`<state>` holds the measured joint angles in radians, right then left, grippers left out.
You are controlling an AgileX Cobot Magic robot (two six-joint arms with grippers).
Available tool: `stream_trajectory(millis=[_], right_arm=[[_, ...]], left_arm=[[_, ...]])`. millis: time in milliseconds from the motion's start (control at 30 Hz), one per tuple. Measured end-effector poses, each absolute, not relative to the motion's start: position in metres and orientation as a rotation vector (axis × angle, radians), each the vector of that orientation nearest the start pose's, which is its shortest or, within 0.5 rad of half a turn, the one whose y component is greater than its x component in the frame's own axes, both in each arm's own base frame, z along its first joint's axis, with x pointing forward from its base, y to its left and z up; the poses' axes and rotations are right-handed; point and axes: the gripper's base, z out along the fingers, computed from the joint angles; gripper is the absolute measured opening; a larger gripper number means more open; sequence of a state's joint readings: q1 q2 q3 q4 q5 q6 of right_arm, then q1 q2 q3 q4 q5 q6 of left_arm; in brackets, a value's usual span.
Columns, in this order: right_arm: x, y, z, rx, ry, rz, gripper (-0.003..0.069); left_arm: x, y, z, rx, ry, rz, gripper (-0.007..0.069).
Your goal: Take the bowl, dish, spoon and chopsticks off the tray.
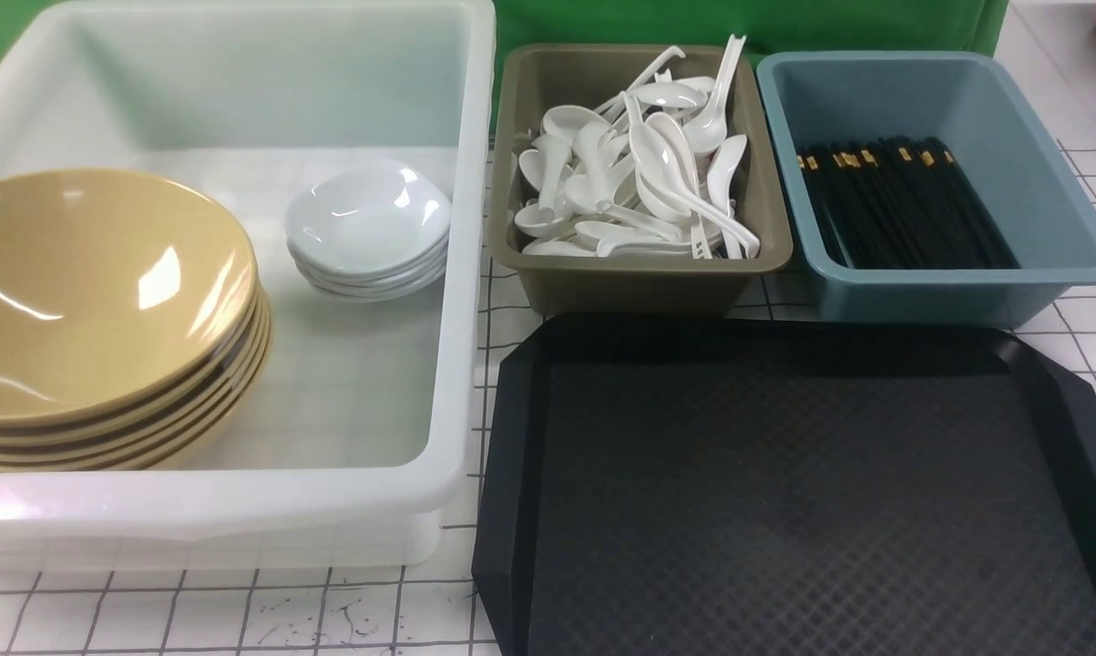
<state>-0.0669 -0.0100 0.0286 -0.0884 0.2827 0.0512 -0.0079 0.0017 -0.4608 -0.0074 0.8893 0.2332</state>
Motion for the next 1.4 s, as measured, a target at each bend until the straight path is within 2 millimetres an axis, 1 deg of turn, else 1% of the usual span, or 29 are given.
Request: stream_trajectory(millis=[67, 1000, 1133, 1267, 1400], right_arm=[[0.054, -0.006, 0.177, 0.046, 1.805, -0.103, 0.0036], [0.054, -0.006, 0.177, 0.046, 1.809, -0.104, 0.0043], [0.054, -0.006, 0.177, 0.046, 1.810, -0.104, 0.0045], [0.054, -0.006, 0.177, 0.046, 1.810, -0.105, 0.0047], [0.054, -0.006, 0.176, 0.046, 1.810, -0.106, 0.0048]], left_arm=[[0.006, -0.001, 0.280, 0.230, 1.902, 0.143, -0.0013], [0.006, -0.001, 0.281, 0.230, 1.900, 0.143, -0.0013], [0.011, -0.001, 0.278, 0.228, 1.864, 0.140, -0.0013], [0.031, -0.002, 0.266, 0.190, 1.688, 0.123, -0.0013], [0.050, -0.001, 0.232, 0.137, 1.531, 0.124, -0.0013]])
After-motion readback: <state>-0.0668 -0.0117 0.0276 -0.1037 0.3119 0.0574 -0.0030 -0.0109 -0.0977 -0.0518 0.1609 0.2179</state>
